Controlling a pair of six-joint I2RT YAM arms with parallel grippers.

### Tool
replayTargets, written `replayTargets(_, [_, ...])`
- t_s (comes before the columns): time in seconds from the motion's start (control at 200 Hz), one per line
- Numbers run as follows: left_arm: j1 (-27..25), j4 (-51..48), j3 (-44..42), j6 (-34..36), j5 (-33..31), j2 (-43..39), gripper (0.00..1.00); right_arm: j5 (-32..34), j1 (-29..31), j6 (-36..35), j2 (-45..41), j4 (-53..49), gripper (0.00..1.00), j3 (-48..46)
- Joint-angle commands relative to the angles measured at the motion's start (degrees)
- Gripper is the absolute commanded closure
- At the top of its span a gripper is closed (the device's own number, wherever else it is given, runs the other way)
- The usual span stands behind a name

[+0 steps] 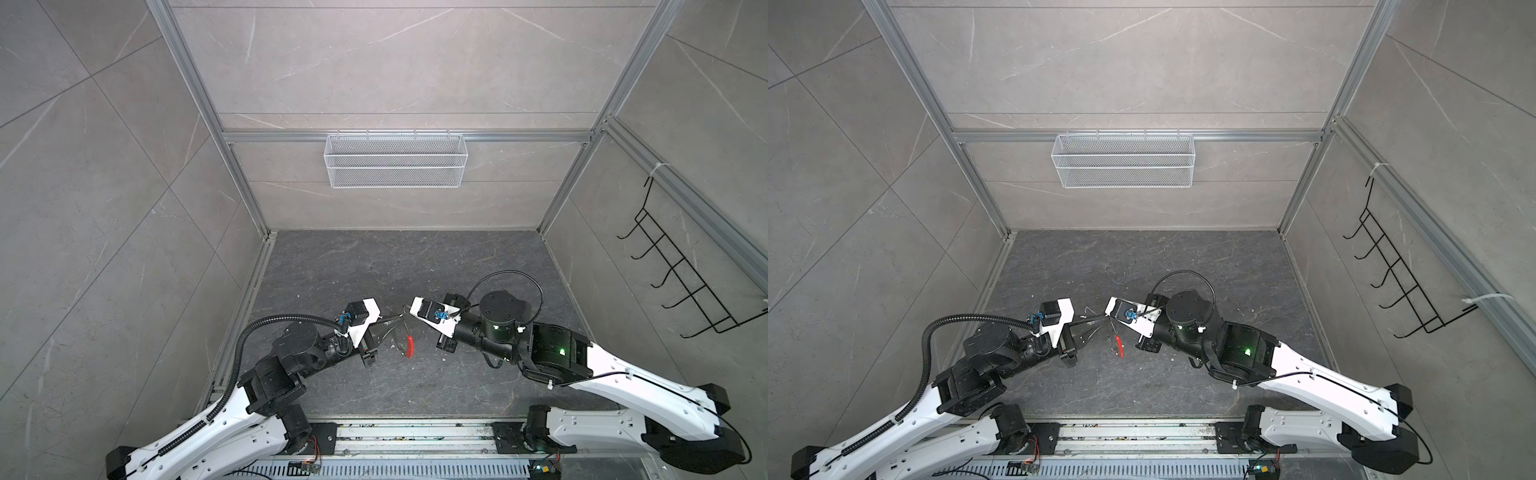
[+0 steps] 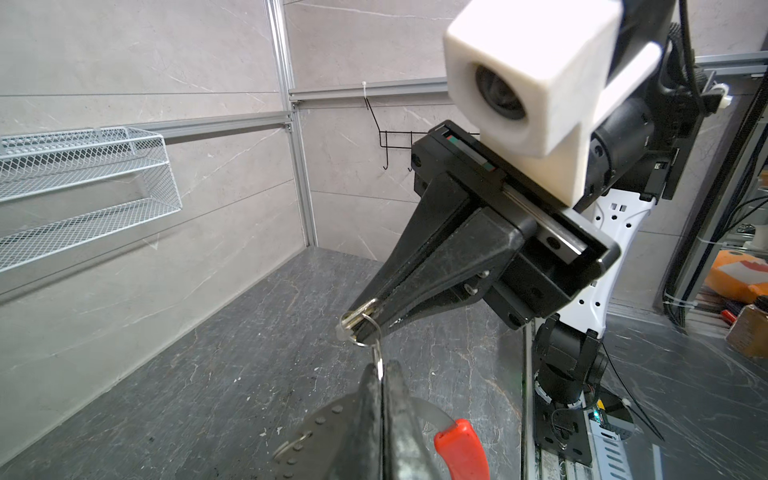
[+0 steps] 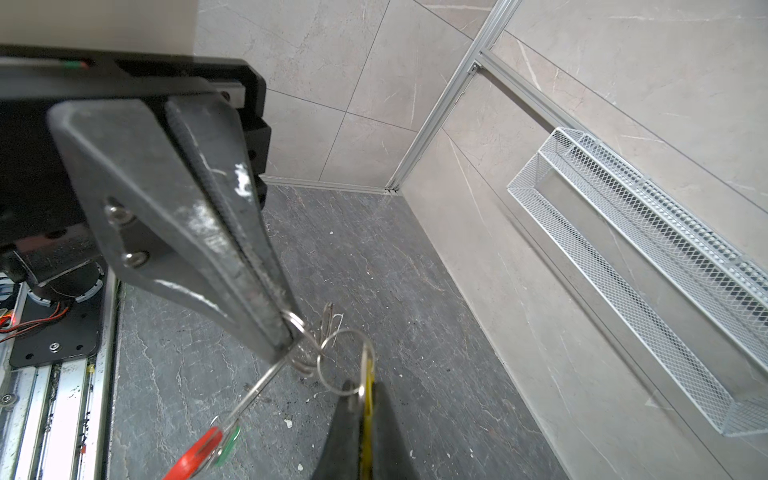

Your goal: Remove the keys from the keyring

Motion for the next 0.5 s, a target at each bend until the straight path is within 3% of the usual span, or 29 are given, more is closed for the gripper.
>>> replayTargets(0.0, [-0.2, 3.0, 0.8, -2.1, 5.8, -1.2, 1.00, 2.3, -0.6, -0.5, -0.5, 3.1, 1.00, -0.3])
replayTargets(0.165, [-0.2, 3.5, 0.9, -3.0, 7.5, -1.0, 1.00, 1.7, -0.6, -0.5, -0.3, 3.3, 1.00, 0.0])
replayTargets(0.495, [-0.2, 8.0, -1.0, -4.9, 4.9, -1.1, 1.00, 0.1, -0.5, 0.4, 1.6, 2.5, 1.00, -0.1])
